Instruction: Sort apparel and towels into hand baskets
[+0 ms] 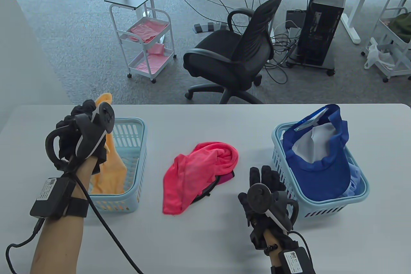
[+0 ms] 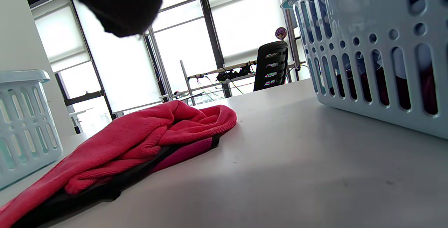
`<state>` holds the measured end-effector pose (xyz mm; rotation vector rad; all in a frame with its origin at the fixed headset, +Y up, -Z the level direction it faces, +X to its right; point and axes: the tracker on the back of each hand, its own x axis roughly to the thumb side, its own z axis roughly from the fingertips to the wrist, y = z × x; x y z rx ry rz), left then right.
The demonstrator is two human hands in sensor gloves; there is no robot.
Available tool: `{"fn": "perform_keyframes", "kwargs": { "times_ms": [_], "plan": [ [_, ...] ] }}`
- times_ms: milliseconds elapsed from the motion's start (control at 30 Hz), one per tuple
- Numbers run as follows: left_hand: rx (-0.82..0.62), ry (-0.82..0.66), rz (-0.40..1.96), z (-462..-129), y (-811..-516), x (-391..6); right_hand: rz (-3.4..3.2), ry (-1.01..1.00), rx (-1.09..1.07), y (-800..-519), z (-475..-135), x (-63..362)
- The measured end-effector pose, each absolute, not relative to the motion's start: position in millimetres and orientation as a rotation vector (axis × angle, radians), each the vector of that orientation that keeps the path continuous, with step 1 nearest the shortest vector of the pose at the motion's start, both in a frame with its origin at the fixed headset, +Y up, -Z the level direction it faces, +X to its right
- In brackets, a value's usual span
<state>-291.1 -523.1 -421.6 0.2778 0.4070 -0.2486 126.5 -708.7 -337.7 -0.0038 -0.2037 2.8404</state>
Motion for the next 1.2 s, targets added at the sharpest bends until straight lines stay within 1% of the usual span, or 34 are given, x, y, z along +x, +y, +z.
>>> {"fn": "perform_keyframes", "kwargs": {
  "times_ms": [167, 267, 300, 333, 433, 533, 633, 767, 967, 1067, 1200],
  "plan": [
    [-0.070, 0.400, -0.249, -435, -569, -297, 2.841, -0.195, -0.001, -709, -338, 126],
    [-0.178, 0.399, -0.260, -439, -580, -301, 2.841, -0.200, -0.003, -708, -337, 127],
    [-0.236, 0.401, -0.275, -440, -581, -301, 2.840, -0.203, -0.006, -708, -337, 127],
    [-0.246, 0.404, -0.282, -440, -580, -302, 2.839, -0.203, -0.008, -708, -337, 127],
    [-0.125, 0.404, -0.287, -437, -571, -298, 2.841, -0.198, -0.010, -708, -337, 128],
    [-0.052, 0.367, -0.281, -433, -558, -284, 2.845, -0.193, -0.008, -708, -337, 127],
    [0.007, 0.315, -0.237, -427, -545, -264, 2.849, -0.189, -0.007, -708, -337, 127],
    [0.043, 0.218, -0.138, -418, -532, -231, 2.845, -0.194, -0.014, -707, -337, 128],
    [0.055, 0.067, -0.012, -406, -525, -176, 2.838, -0.202, -0.019, -707, -336, 129],
    [0.029, 0.003, 0.019, -403, -530, -148, 2.836, -0.206, -0.019, -706, -336, 129],
    [-0.034, -0.075, 0.020, -405, -549, -113, 2.835, -0.197, -0.021, -706, -335, 129]
  ]
}}
